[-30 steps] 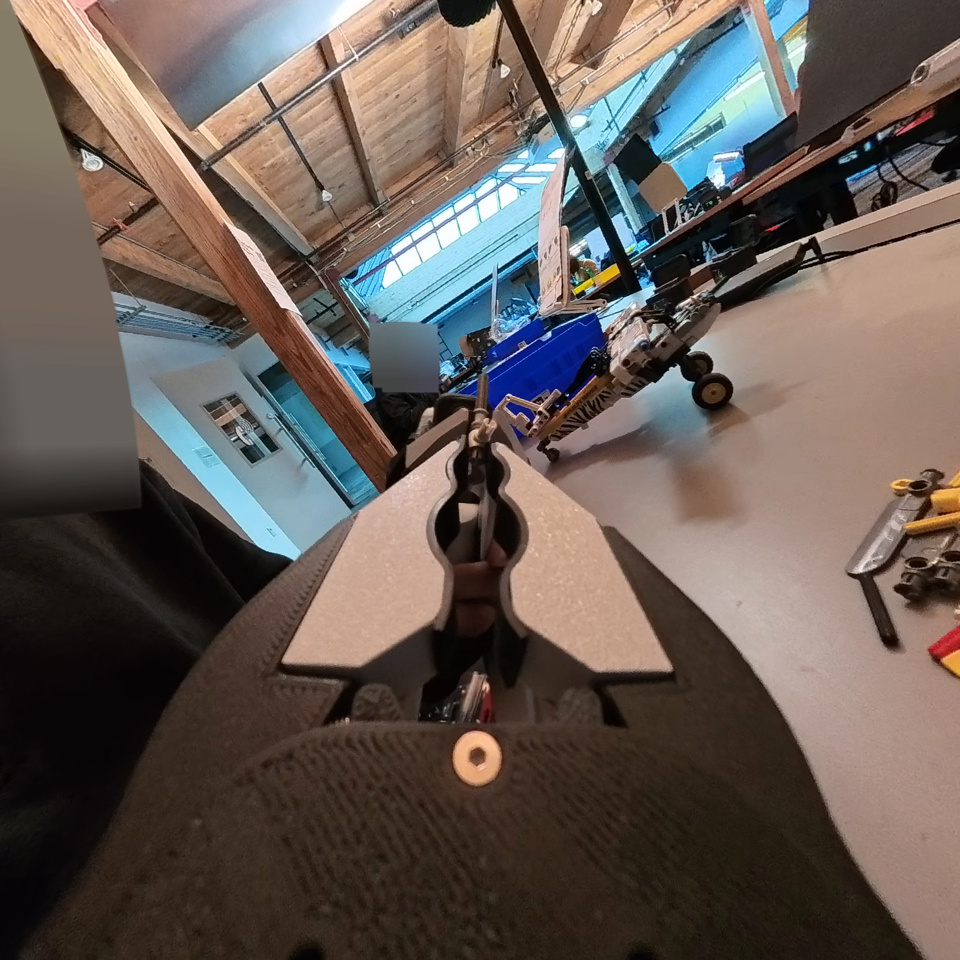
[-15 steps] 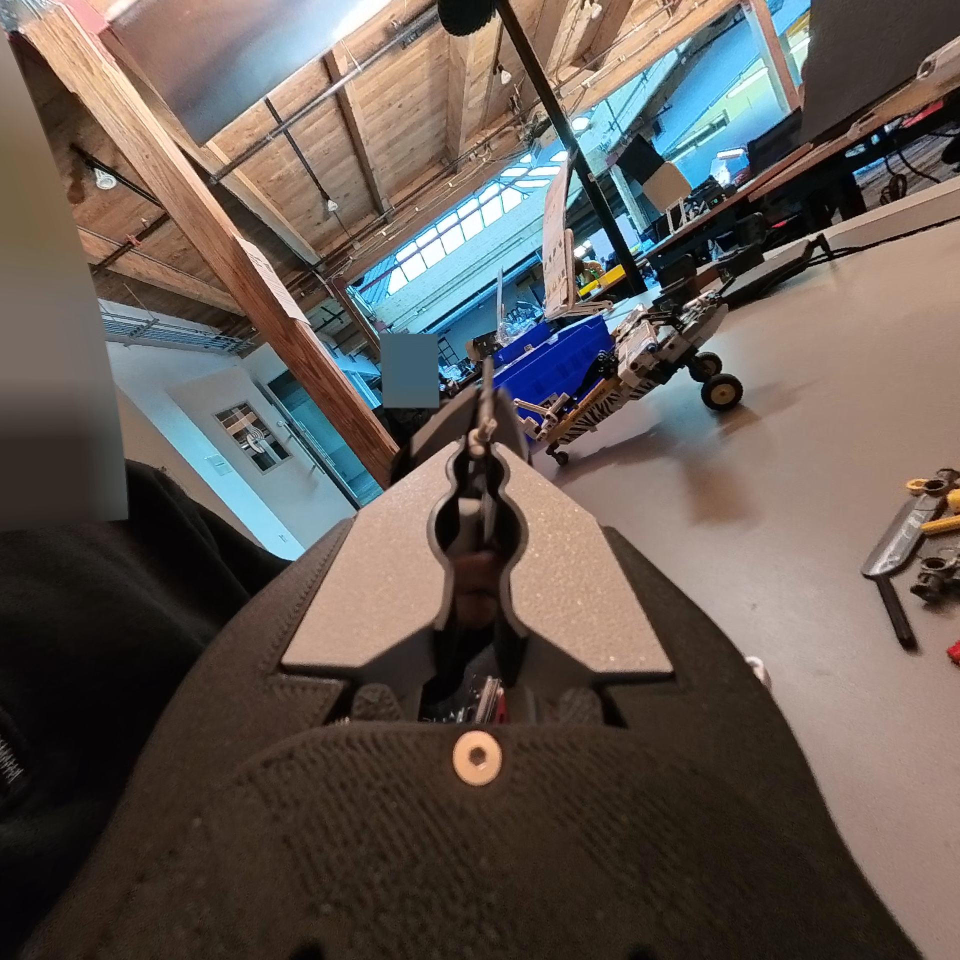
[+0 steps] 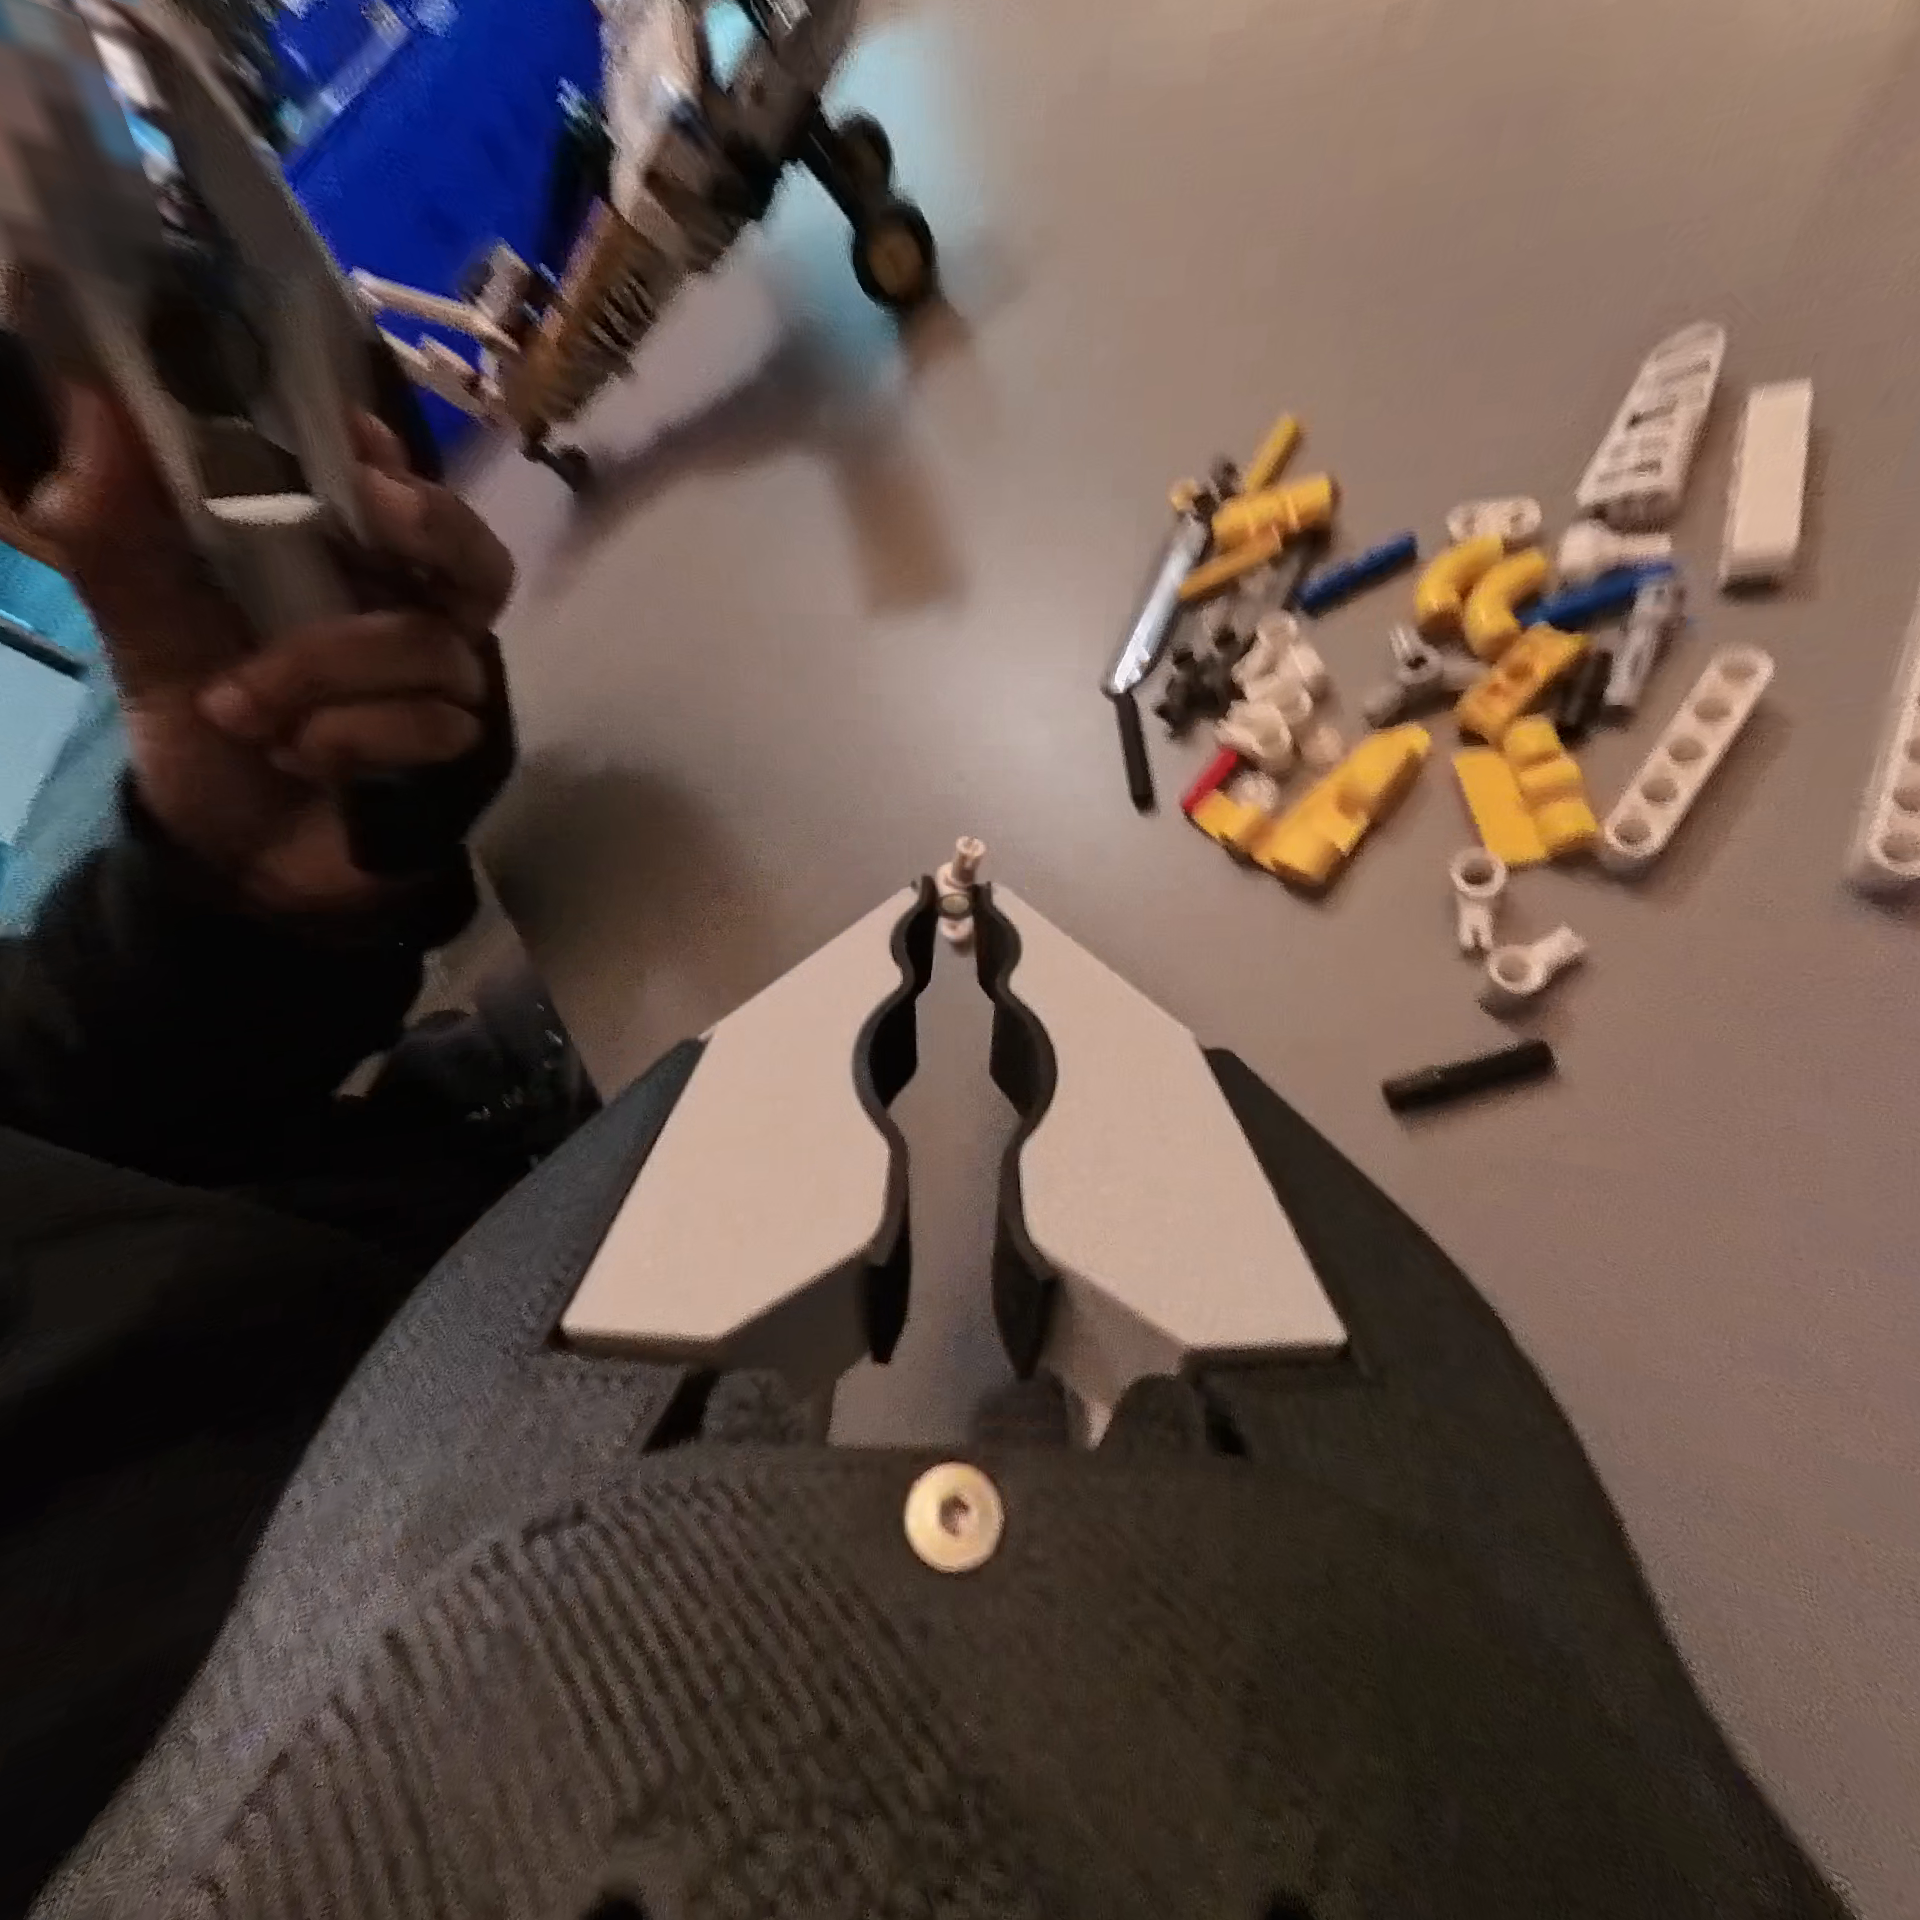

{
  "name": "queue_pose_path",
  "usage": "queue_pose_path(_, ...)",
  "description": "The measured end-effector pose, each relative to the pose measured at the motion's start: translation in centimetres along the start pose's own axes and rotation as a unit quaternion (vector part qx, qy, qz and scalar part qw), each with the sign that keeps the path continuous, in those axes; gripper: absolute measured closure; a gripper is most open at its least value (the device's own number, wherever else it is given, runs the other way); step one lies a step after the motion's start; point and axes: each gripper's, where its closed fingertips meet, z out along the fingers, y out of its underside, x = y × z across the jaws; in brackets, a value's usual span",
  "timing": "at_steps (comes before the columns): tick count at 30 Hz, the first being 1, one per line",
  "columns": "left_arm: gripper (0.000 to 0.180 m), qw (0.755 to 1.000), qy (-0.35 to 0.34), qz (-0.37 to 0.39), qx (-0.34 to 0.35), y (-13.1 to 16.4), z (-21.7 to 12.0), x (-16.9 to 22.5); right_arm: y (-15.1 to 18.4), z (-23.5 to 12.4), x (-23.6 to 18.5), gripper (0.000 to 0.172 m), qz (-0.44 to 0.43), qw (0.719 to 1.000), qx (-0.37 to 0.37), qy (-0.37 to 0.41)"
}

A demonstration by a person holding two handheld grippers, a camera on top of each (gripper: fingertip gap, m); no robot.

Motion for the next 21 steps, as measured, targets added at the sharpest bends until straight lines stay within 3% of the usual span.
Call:
queue_pose_path(4,0.179,1.0,-0.002,-0.009,-0.017,1.5,0.4,-0.3,1.7,0.2,1.6,0.156,0.029,0.998,-0.053,0.019)
queue_pose_path(8,0.179,0.999,-0.004,-0.026,-0.03,2.7,0.6,-0.7,1.3,-0.3,2.4,0.14,0.016,0.998,-0.041,0.04)
queue_pose_path(11,0.179,0.998,-0.006,-0.033,-0.043,3.7,0.8,-0.9,-0.6,-1.1,2.4,0.132,-0.044,0.996,0.005,0.077)
queue_pose_path(16,0.179,0.993,-0.006,-0.072,-0.091,6.9,1.6,-1.1,-5.0,-1.8,-4.3,0.13,-0.199,0.969,0.143,0.038)
queue_pose_path(21,0.178,0.986,-0.013,-0.096,-0.139,10.0,2.3,-0.7,-4.4,-0.7,-5.9,0.14,-0.317,0.934,0.135,0.091)
